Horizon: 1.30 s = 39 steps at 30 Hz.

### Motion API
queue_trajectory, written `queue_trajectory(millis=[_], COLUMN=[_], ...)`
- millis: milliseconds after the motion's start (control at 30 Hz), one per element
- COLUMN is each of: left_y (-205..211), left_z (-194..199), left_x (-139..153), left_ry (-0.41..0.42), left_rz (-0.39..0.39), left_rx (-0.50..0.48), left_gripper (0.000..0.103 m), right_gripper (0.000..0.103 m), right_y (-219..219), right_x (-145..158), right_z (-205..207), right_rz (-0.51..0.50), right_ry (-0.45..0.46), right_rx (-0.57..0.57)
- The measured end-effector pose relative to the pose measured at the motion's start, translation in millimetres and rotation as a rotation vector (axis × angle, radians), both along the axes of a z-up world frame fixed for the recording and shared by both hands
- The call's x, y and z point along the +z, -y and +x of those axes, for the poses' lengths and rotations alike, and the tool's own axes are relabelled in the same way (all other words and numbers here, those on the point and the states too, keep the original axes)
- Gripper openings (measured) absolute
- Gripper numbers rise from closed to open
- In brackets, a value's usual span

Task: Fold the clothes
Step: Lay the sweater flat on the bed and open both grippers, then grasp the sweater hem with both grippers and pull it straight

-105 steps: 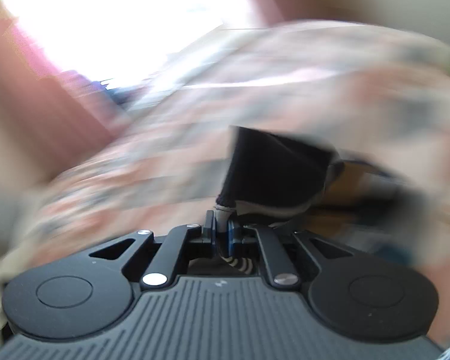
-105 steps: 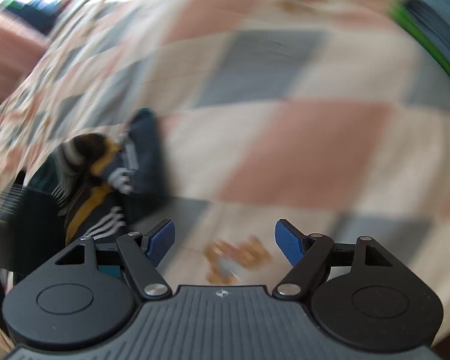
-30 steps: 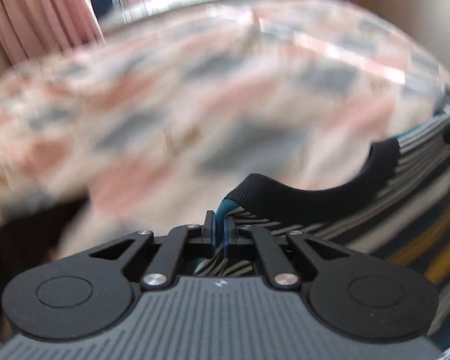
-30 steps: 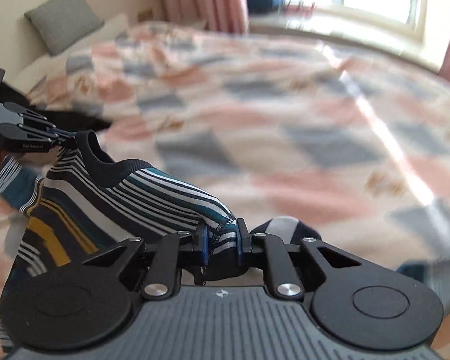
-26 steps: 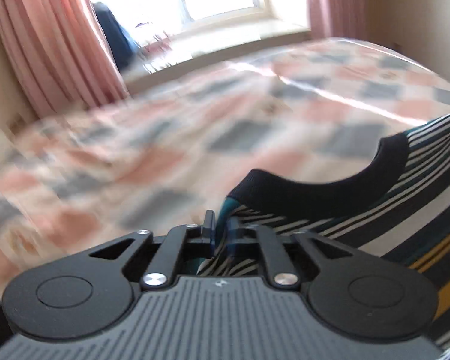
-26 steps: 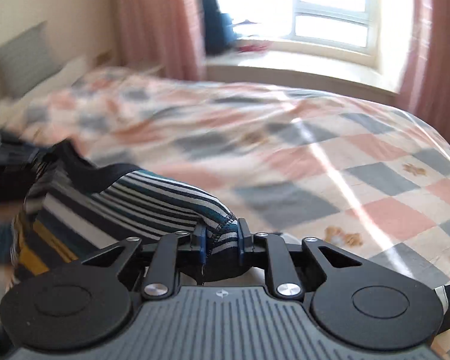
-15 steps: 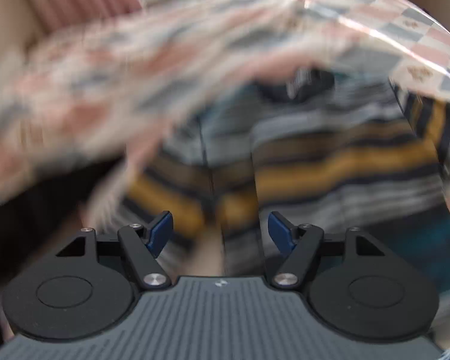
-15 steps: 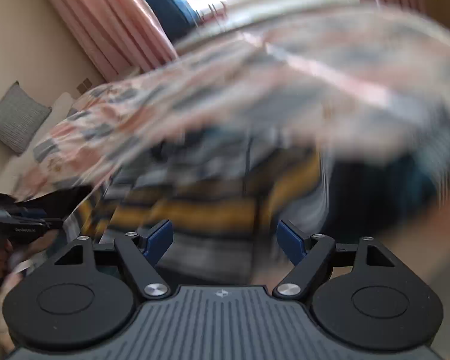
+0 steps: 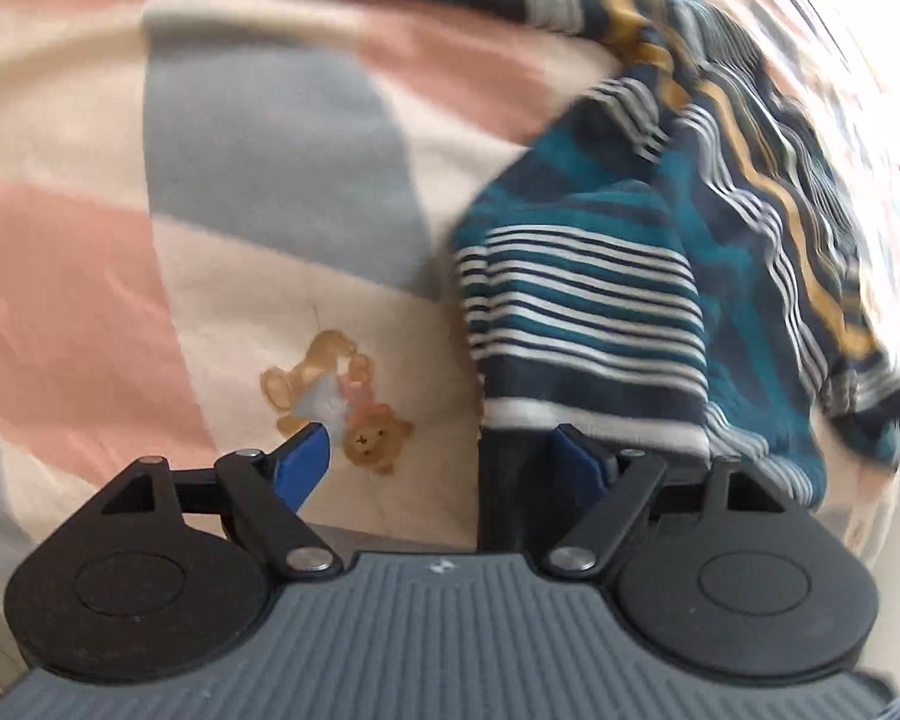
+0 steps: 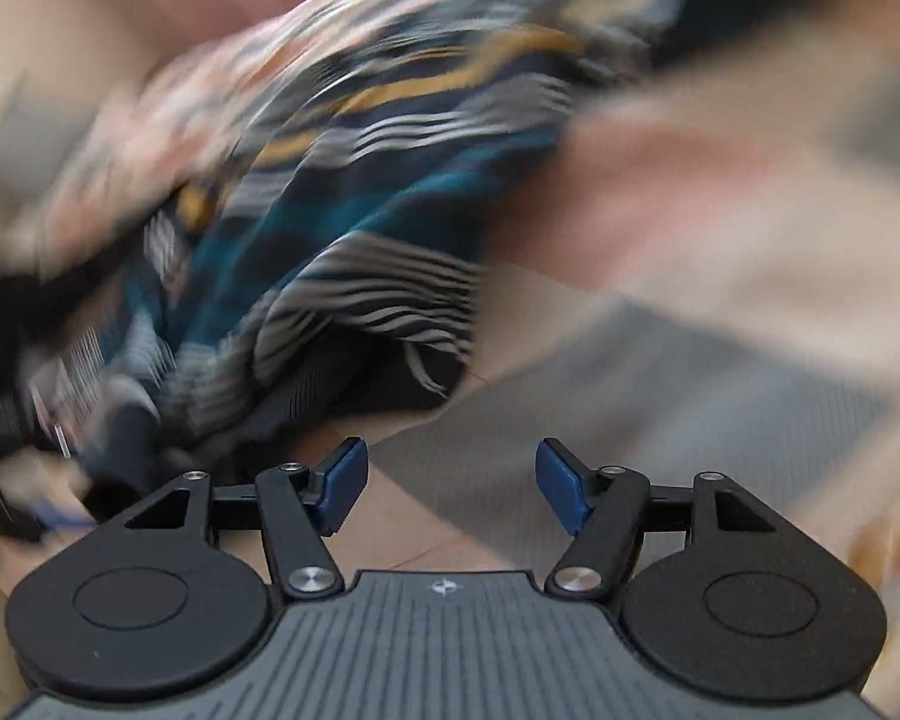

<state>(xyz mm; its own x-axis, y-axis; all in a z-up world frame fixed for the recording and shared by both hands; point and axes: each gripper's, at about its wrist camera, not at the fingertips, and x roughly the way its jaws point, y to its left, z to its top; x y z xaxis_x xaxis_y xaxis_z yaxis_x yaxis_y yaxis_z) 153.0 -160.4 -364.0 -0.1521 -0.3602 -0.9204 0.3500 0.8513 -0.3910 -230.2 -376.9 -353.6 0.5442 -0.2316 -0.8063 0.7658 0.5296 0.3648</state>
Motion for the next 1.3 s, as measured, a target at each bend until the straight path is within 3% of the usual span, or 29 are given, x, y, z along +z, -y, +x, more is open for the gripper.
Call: queue_trajectory(millis=[67,133,167,200,233,267,367,433,500,567,600,633,667,700,767,833,933,1000,1033,1133,1167,1300], left_y=[-3,1,4,7,11,14,22,13,3,-6,-12,-17,-22,-26,-39,-56,-69,-66,-62,-49,-45,-29], left_z=[2,6,8,11,14,17,26,34,39,43,45,46,47,48,44,42,41,40,41,45,46,43], left_x=[-17,-24,-24,-24,-16,-3,39,81,119,126,126,127,114,92,47,12,-3,-1,0,-1,-4,-22], left_ry=[-0.072,-0.097,-0.1,-0.103,-0.078,-0.034,0.086,0.098,0.113,0.137,0.145,0.153,0.16,0.166,0.21,0.166,0.087,0.079,0.079,0.071,0.066,0.054], left_rz=[-0.034,-0.055,-0.064,-0.074,-0.075,-0.072,-0.079,-0.143,-0.18,-0.131,-0.1,-0.068,0.005,0.104,0.317,0.397,0.305,0.21,0.164,0.054,0.031,-0.011], left_rx=[0.049,0.048,0.036,0.023,-0.008,-0.052,-0.18,-0.249,-0.314,-0.347,-0.359,-0.371,-0.388,-0.407,-0.446,-0.44,-0.356,-0.32,-0.306,-0.264,-0.251,-0.22], left_gripper=[0.076,0.056,0.028,0.006,0.006,0.006,0.006,0.006,0.006,0.006,0.007,0.01,0.014,0.018,0.019,0.019,0.027,0.049,0.051,0.054,0.061,0.064], right_gripper=[0.065,0.065,0.06,0.031,0.015,0.01,0.009,0.009,0.008,0.009,0.012,0.015,0.034,0.045,0.045,0.046,0.048,0.049,0.049,0.055,0.057,0.059], right_y=[1,6,11,16,19,22,23,18,13,11,11,8,5,1,-13,-27,-46,-48,-46,-37,-34,-27], right_x=[-7,-16,-20,-22,-19,-11,45,94,131,161,160,149,138,126,90,63,31,16,12,-1,-6,-29], right_z=[14,30,36,41,41,36,5,-24,-51,-74,-83,-91,-98,-105,-120,-135,-150,-150,-150,-141,-138,-132], right_rz=[-0.034,-0.081,-0.067,-0.053,-0.027,0.0,-0.004,-0.007,0.025,0.076,0.138,0.175,0.212,0.248,0.31,0.366,0.431,0.434,0.426,0.382,0.377,0.414], right_ry=[0.013,-0.024,-0.012,0.001,0.036,0.07,0.164,0.165,0.112,0.045,0.001,-0.067,-0.134,-0.199,-0.226,-0.159,0.006,0.101,0.129,0.167,0.157,0.201], right_rx=[0.018,0.019,0.014,0.008,-0.025,-0.052,-0.084,-0.08,-0.088,-0.106,-0.123,-0.148,-0.173,-0.198,-0.248,-0.326,-0.435,-0.476,-0.497,-0.516,-0.518,-0.515])
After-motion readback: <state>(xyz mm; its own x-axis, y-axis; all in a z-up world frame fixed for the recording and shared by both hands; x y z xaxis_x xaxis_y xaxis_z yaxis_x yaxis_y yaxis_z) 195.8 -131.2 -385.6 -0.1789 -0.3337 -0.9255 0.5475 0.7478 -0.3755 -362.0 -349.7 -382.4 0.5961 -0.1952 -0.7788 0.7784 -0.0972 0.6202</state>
